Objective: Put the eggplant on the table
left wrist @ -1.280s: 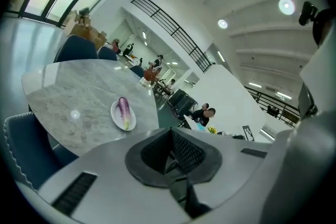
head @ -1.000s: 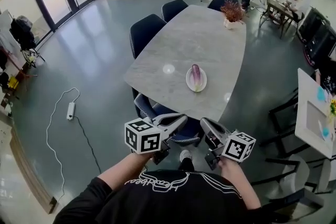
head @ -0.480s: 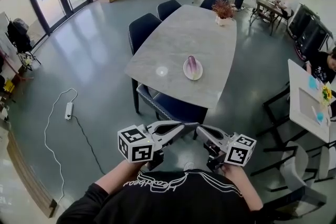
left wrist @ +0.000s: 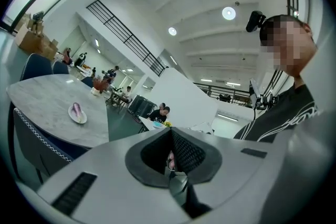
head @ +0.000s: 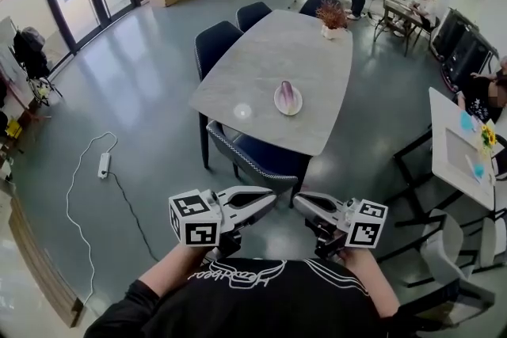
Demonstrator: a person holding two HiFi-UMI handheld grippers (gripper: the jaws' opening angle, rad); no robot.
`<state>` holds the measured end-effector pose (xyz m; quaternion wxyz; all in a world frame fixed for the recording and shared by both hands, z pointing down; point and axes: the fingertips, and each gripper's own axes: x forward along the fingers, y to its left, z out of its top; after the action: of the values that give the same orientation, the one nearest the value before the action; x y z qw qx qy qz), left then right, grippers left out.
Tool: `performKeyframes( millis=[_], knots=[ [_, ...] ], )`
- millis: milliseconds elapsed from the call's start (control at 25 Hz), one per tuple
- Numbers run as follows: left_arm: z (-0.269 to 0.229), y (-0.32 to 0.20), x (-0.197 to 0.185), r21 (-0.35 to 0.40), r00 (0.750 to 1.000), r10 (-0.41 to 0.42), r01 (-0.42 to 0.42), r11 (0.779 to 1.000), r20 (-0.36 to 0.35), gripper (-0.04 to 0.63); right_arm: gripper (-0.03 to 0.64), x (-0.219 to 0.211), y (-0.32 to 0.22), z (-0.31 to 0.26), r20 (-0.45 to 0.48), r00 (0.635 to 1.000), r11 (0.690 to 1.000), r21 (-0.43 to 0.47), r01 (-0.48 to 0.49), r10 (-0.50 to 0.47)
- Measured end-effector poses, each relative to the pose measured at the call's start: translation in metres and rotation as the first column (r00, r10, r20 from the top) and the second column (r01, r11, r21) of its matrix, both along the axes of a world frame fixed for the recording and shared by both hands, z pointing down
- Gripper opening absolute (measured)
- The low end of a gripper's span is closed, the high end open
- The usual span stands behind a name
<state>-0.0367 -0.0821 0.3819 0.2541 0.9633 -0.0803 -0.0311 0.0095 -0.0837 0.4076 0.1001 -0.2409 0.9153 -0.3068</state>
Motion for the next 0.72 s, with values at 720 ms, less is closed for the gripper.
performKeyframes(
  millis=[720],
  knots=[
    [-0.005,0.168,0.046,0.004,0.998,-0.049,0.049,0.999,0.035,0.008,0.007,0.038,0.162,-0.007,0.051,0.998,0.999,0.021,0.043,-0.044]
  ],
)
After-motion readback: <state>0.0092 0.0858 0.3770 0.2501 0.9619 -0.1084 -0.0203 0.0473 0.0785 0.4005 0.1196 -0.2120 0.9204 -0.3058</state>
